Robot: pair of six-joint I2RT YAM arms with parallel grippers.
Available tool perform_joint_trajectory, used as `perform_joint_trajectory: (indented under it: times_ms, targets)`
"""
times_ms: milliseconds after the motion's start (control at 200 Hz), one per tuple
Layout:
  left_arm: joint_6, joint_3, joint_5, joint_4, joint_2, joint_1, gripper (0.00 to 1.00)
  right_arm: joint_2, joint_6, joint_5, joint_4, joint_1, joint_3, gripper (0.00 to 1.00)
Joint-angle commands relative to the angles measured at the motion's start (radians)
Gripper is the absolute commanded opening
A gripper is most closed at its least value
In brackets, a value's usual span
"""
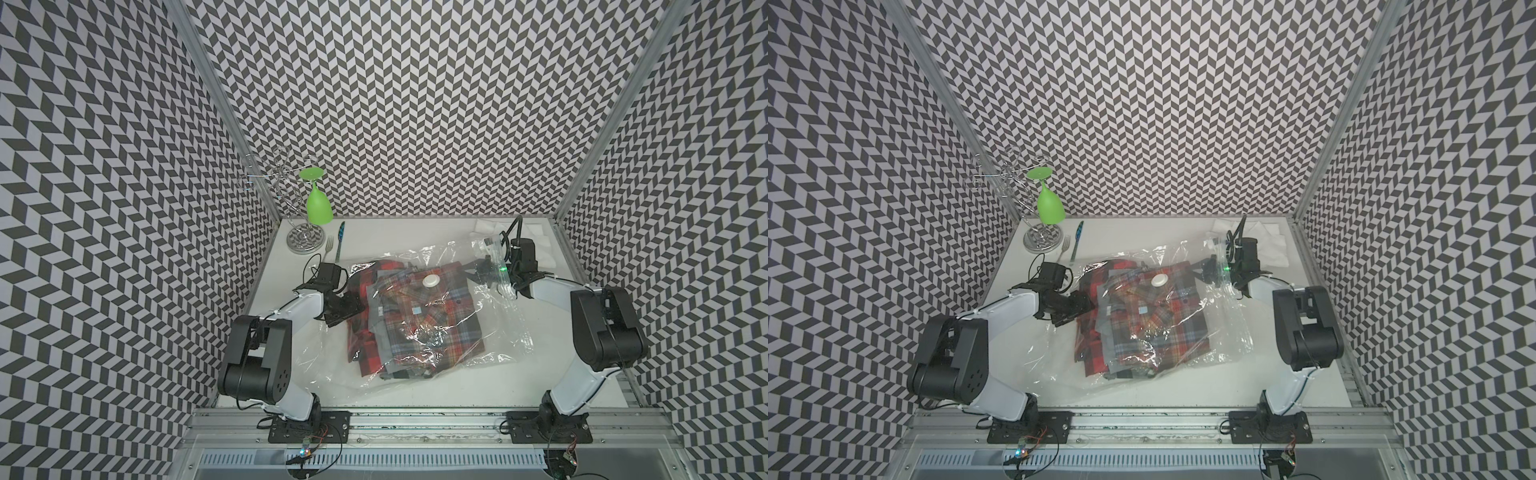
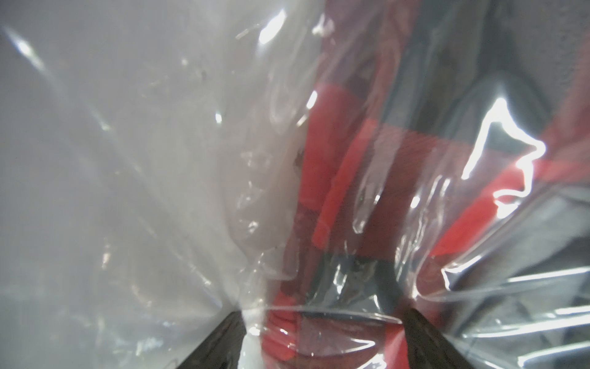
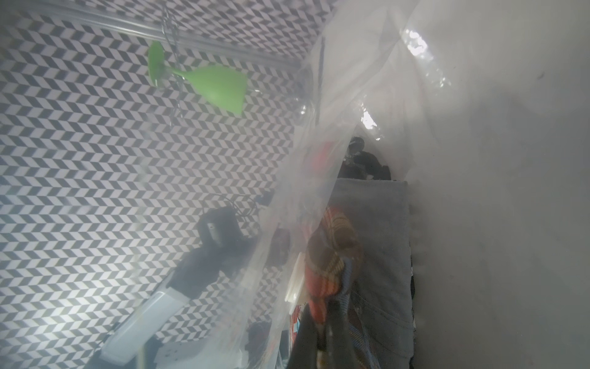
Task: Take the shirt out of the vacuum bag
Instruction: Take out the shirt from the vacuum bag.
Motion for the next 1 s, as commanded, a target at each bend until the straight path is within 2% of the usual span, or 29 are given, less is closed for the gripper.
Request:
perform_joint_trajectory:
  times_ms: [0, 230, 611, 831, 996]
  targets:
    - [0.020, -0.066, -0.028, -0.040, 0.072, 0.008, 0.81, -0.064, 0.018, -0.021, 0.015, -0.037, 0.051, 0.00]
    - [0.023, -0.067, -0.027, -0.038, 0.071, 0.010, 0.81, -0.060, -0.029, -0.024, -0.108, -0.069, 0.086, 0.00]
    - [0.035, -0.063, -0.013, -0.036, 0.074, 0.036, 0.81, -0.006, -0.218, 0.062, -0.380, -0.168, 0.107, 0.00]
    - [0.056, -0.049, -0.014, -0.038, 0.097, 0.075, 0.82, -0.003, -0.196, 0.052, -0.360, -0.259, 0.050, 0.00]
    - [0.073, -0.043, -0.014, -0.037, 0.112, 0.109, 0.82, -0.003, -0.240, 0.089, -0.430, -0.317, 0.061, 0.00]
